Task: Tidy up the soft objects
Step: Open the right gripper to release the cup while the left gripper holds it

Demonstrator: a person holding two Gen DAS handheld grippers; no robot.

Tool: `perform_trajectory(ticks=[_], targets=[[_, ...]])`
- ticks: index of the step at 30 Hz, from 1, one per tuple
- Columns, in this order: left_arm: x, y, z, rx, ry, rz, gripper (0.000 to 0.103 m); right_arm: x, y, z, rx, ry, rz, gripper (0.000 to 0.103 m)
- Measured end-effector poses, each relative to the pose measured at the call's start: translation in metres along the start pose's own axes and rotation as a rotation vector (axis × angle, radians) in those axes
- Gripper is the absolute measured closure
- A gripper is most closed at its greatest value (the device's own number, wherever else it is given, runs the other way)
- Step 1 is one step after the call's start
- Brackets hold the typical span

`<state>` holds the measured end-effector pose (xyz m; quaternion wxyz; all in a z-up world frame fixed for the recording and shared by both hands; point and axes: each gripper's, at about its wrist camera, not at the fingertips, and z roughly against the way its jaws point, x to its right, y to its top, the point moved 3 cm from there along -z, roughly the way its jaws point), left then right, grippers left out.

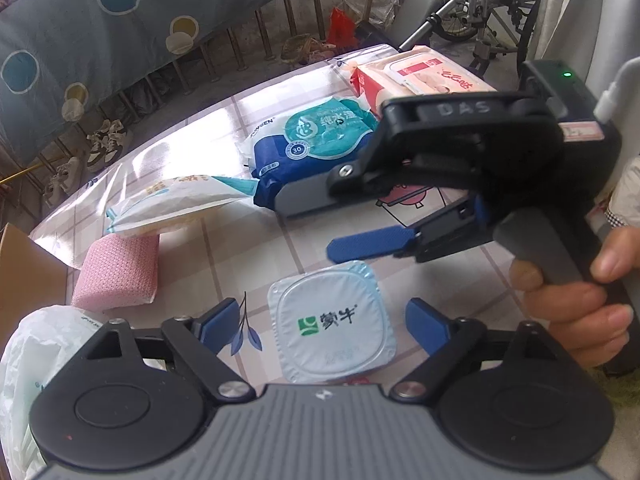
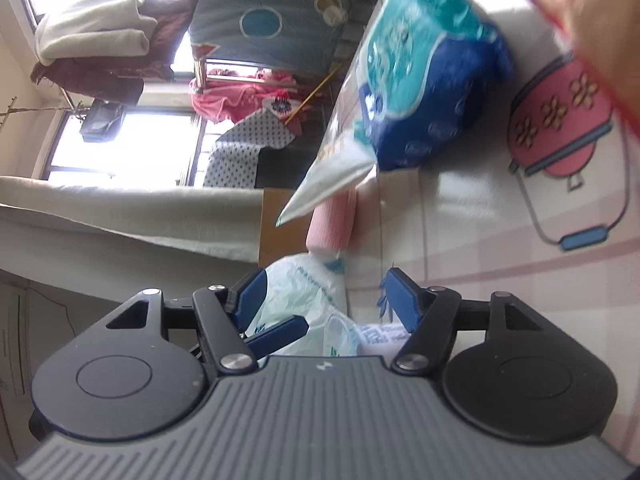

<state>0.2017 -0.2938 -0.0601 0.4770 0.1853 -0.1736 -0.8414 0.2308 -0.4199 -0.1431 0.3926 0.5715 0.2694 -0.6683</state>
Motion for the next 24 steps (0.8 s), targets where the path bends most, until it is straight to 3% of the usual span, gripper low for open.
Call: perform_trajectory(ticks=[4, 6, 8, 11, 20, 24], targets=[[0.002, 0.002, -0.016, -0.058, -0.004, 0.007, 0.008, 0.004, 0.006, 0.010, 0.036, -0.020, 0.012, 0.034], [0.001, 0.001, -0.021, -0.074, 0.011, 0.019, 0.012, 0.003, 0.007, 0.012, 0.049, -0.033, 0.032, 0.034], [-0.002, 0.000, -0.024, -0.081, 0.014, 0.037, 0.026, 0.002, 0.008, 0.015, 0.059, -0.046, 0.051, 0.034], [-0.008, -0.003, -0.024, -0.096, -0.039, 0.082, 0.035, 0.002, 0.007, 0.016, 0.069, -0.045, 0.061, 0.033], [-0.015, -0.010, -0.015, -0.096, -0.040, 0.131, 0.039, 0.001, 0.005, 0.019, 0.099, -0.083, 0.083, 0.033], [-0.021, -0.019, -0.005, -0.085, -0.048, 0.146, 0.039, -0.018, 0.006, 0.021, 0.119, -0.140, 0.174, 0.033]])
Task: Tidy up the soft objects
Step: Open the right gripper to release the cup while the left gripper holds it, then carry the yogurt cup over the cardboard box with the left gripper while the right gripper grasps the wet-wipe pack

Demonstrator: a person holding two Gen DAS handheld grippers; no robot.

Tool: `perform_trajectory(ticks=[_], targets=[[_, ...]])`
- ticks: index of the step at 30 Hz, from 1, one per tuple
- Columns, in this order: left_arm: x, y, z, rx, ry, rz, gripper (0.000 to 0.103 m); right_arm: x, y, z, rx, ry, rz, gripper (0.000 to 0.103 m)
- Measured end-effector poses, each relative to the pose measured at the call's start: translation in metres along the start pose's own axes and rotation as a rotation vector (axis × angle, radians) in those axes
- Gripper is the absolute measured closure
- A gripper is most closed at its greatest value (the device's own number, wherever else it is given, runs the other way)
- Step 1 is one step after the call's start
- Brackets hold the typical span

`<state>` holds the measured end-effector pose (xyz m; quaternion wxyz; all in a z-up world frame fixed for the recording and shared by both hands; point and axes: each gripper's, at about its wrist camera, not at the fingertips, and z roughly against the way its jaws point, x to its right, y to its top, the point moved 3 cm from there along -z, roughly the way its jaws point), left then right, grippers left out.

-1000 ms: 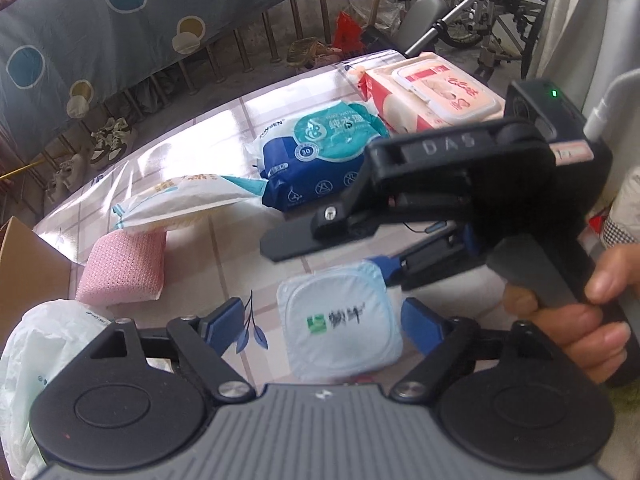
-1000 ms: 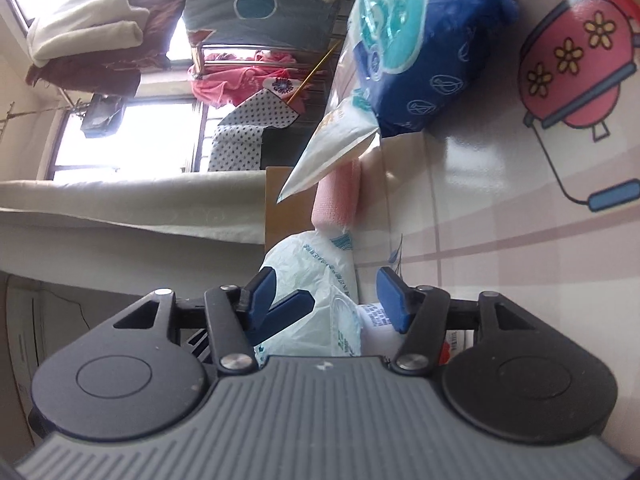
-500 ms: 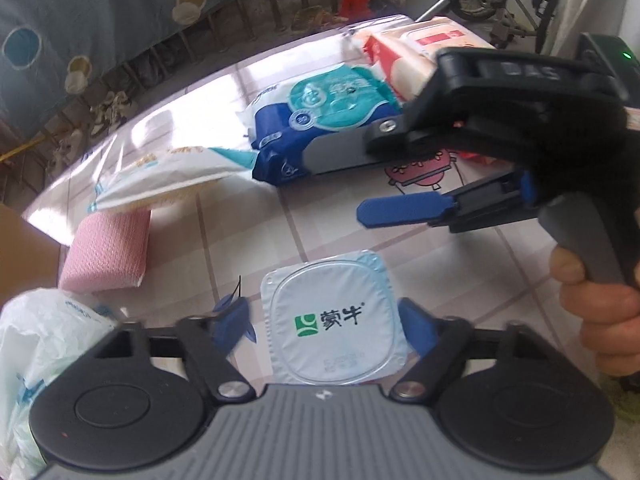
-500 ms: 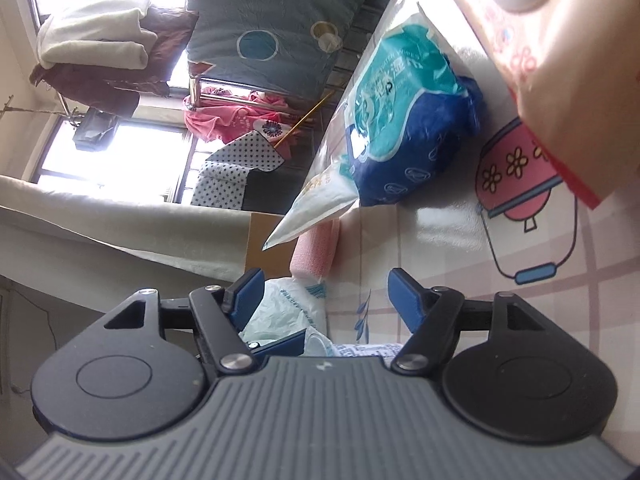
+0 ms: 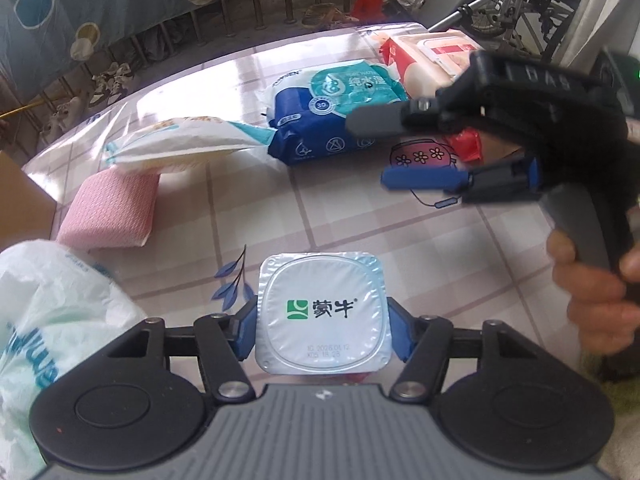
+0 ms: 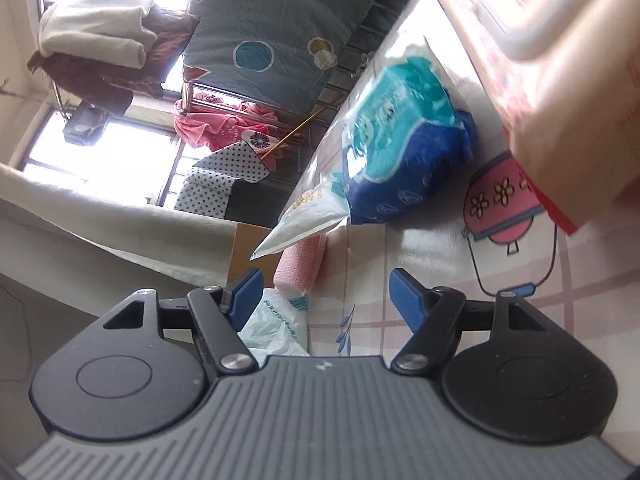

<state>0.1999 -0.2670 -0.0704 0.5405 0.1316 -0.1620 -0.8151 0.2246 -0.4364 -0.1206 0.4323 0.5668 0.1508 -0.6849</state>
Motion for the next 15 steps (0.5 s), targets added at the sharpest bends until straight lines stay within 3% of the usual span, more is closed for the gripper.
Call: perform_trajectory(ticks=[3, 7, 11, 15], targets=[[-0.005, -0.007, 0.004, 0.006, 0.010, 0.001, 0.039, -0.024, 0.009, -0.003, -0.008, -0.032, 0.122, 0.033], [-0.013, -0.013, 0.014, 0.017, 0.010, 0.015, 0.039, -0.062, 0.024, -0.026, -0.096, -0.103, 0.399, 0.031], [-0.030, -0.011, 0.038, 0.072, 0.002, 0.049, 0.039, -0.088, 0.037, -0.050, -0.185, -0.139, 0.598, 0.030], [-0.048, -0.006, 0.068, 0.134, -0.013, 0.080, 0.039, -0.109, 0.043, -0.051, -0.200, -0.157, 0.750, 0.030]])
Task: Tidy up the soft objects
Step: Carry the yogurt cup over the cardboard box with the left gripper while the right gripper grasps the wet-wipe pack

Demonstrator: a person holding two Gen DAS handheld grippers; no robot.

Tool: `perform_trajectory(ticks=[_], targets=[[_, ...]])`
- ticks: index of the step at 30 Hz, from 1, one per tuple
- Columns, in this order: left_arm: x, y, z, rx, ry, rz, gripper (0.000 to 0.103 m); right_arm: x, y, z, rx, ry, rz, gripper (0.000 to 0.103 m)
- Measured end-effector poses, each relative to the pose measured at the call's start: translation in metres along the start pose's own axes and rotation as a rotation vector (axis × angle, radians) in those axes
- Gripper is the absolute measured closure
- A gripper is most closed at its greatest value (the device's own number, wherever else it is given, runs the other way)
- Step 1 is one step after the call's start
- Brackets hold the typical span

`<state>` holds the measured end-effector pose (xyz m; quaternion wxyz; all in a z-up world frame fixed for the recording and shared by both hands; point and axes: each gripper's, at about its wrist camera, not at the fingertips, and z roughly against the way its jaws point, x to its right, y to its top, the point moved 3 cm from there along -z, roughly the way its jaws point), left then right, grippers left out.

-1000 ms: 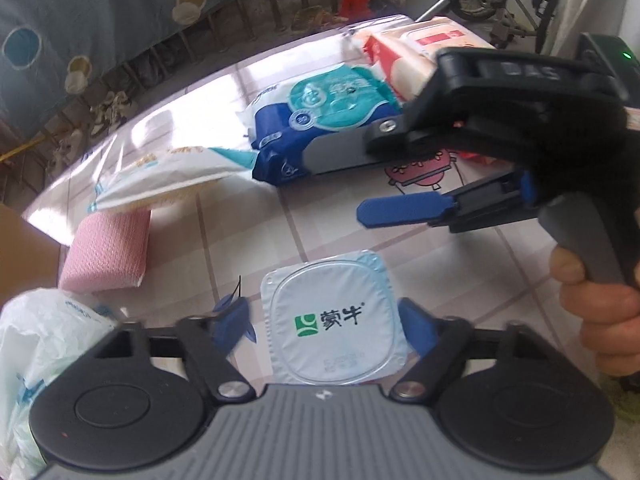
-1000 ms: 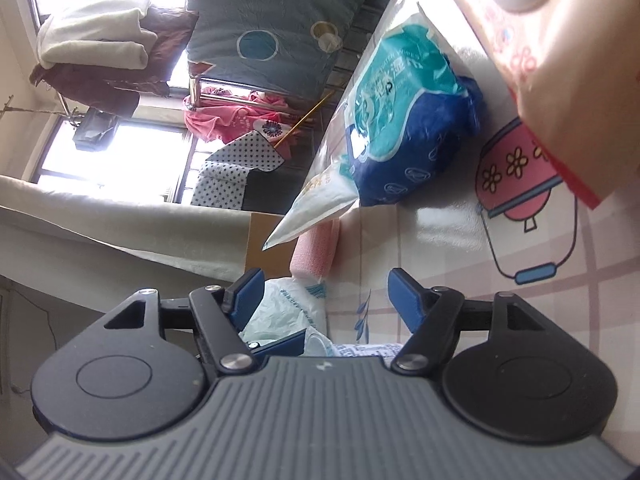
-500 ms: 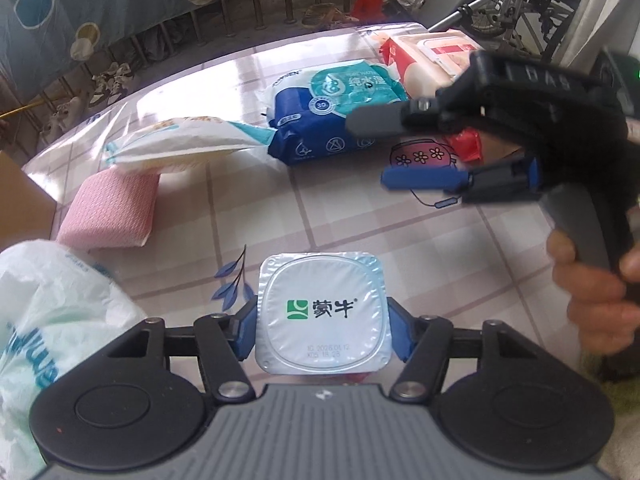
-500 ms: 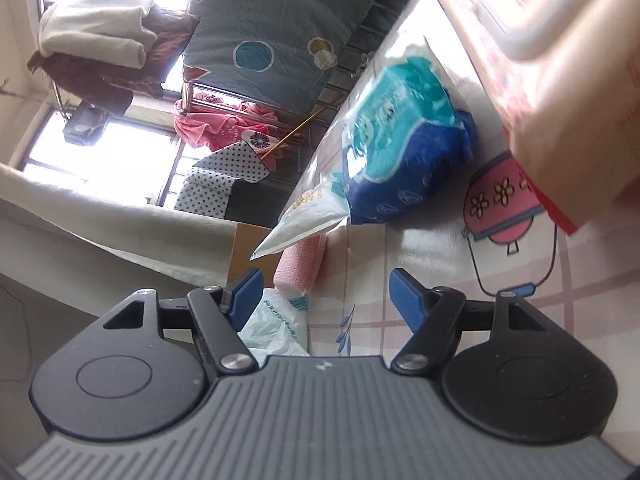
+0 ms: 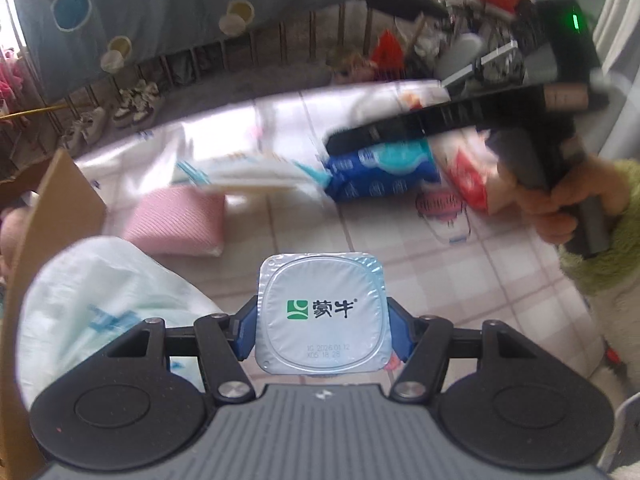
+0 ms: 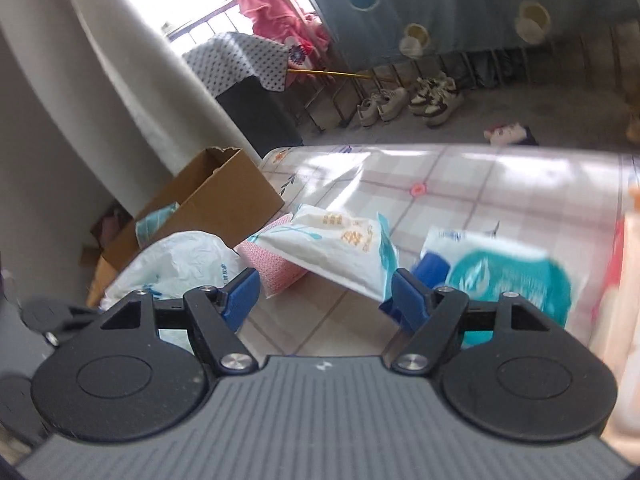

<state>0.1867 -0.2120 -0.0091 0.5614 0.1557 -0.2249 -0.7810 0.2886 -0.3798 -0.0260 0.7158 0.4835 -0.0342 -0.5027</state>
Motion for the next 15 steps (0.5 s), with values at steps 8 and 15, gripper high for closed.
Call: perform_trajectory(ticks=[8, 15], targets=[[-0.053, 0.025, 0.049, 0.067, -0.048, 0.101, 0.039, -0.032, 0.006, 0.004, -0.024, -0.056, 0.204, 0.030], [-0.122, 0.028, 0.083, 0.093, 0.003, 0.216, 0.039, -0.069, 0.012, -0.063, -0.129, -0.155, 0.426, 0.029]])
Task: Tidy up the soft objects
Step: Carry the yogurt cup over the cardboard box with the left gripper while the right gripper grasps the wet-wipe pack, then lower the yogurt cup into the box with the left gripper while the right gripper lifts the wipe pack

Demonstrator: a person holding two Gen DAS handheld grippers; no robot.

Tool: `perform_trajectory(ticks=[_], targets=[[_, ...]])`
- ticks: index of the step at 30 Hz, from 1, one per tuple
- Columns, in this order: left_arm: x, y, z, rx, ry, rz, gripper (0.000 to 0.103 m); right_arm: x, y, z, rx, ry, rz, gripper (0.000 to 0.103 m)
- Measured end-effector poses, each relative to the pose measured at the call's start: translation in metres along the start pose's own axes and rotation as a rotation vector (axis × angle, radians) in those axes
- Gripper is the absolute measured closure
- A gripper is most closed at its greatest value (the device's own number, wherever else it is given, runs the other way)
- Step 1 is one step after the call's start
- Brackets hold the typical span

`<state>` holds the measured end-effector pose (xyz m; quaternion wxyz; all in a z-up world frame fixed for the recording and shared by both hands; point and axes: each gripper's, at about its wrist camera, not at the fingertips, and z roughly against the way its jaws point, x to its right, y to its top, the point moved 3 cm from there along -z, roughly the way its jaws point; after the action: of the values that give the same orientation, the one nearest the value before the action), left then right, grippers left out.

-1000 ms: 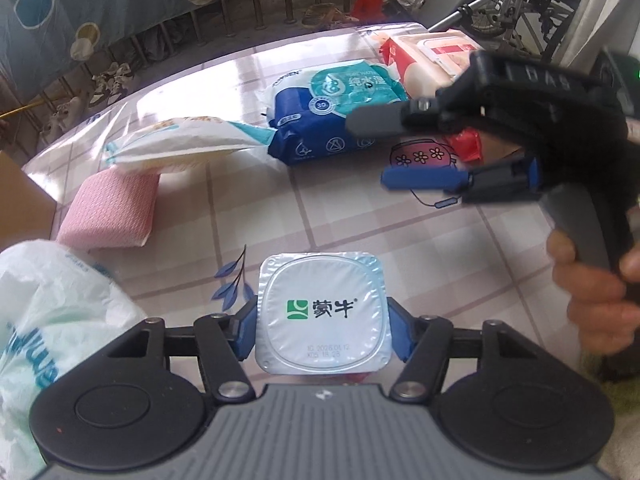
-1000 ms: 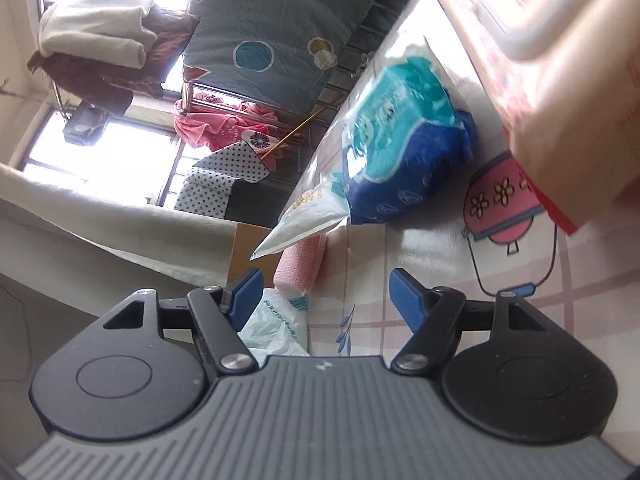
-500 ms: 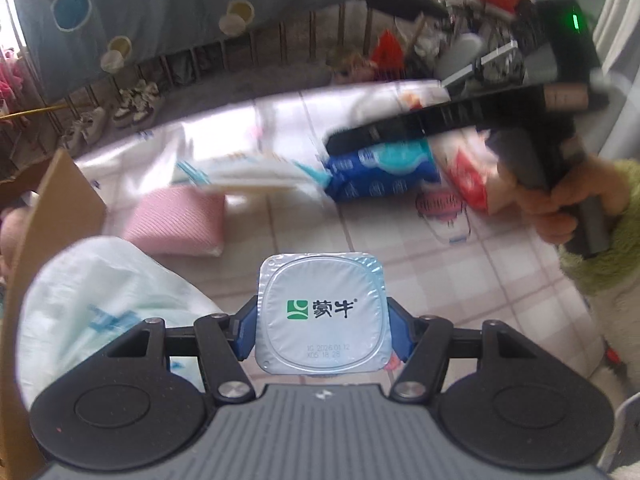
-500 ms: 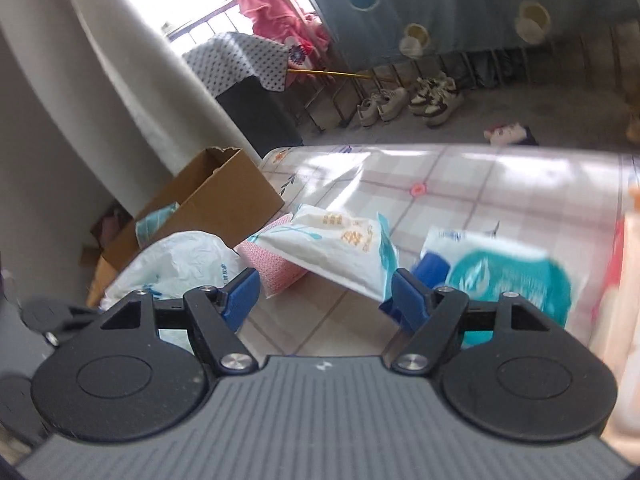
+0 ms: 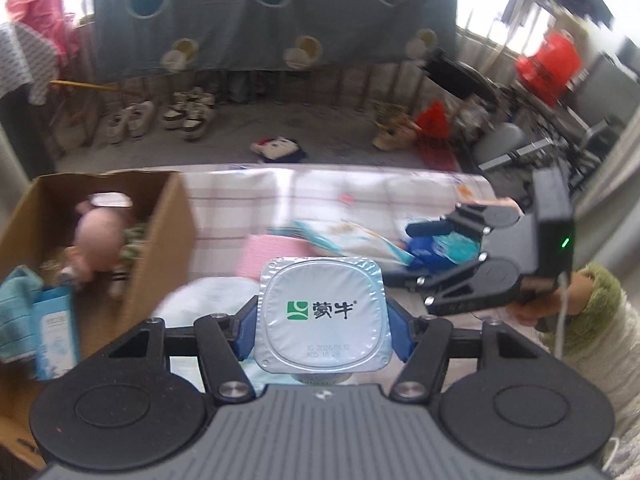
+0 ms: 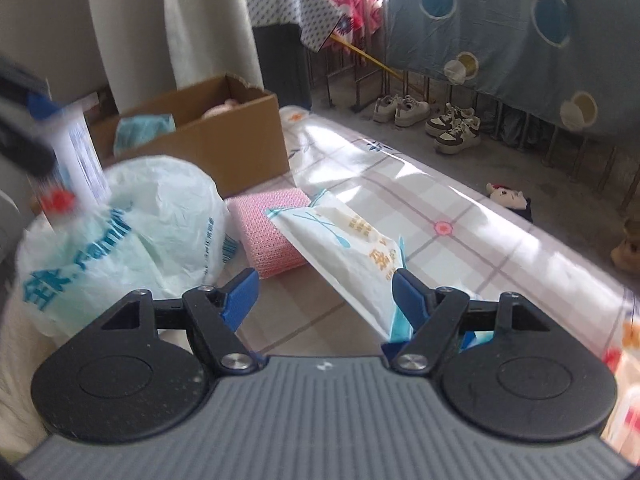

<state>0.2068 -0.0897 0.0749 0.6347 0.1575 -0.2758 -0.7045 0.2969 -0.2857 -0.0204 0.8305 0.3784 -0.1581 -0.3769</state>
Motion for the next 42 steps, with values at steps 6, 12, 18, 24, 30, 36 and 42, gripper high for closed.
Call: perform_trajectory(ticks=[6, 12, 18, 24, 30, 36, 42], targets=[[-0.063, 0.006, 0.025, 0.041, 0.064, 0.096, 0.039, -0.014, 0.016, -0.058, -0.085, -0.082, 0.111, 0.028], [-0.134, -0.002, 0.021, 0.032, 0.106, 0.204, 0.039, -0.005, 0.023, -0.071, -0.083, -0.101, 0.012, 0.062], [-0.196, -0.008, -0.006, 0.004, 0.139, 0.274, 0.039, 0.018, 0.031, -0.049, -0.021, -0.149, -0.176, 0.079], [-0.233, -0.013, -0.054, -0.088, 0.168, 0.270, 0.039, 0.047, 0.032, -0.031, 0.042, -0.189, -0.380, 0.088], [-0.257, -0.026, -0.097, -0.186, 0.177, 0.278, 0.039, 0.070, 0.033, -0.016, 0.094, -0.184, -0.549, 0.089], [-0.264, -0.037, -0.116, -0.247, 0.192, 0.272, 0.039, 0.070, 0.045, 0.009, 0.143, -0.172, -0.619, 0.089], [-0.268, -0.039, -0.120, -0.243, 0.172, 0.283, 0.039, 0.041, 0.077, 0.045, 0.205, -0.093, -0.609, 0.089]])
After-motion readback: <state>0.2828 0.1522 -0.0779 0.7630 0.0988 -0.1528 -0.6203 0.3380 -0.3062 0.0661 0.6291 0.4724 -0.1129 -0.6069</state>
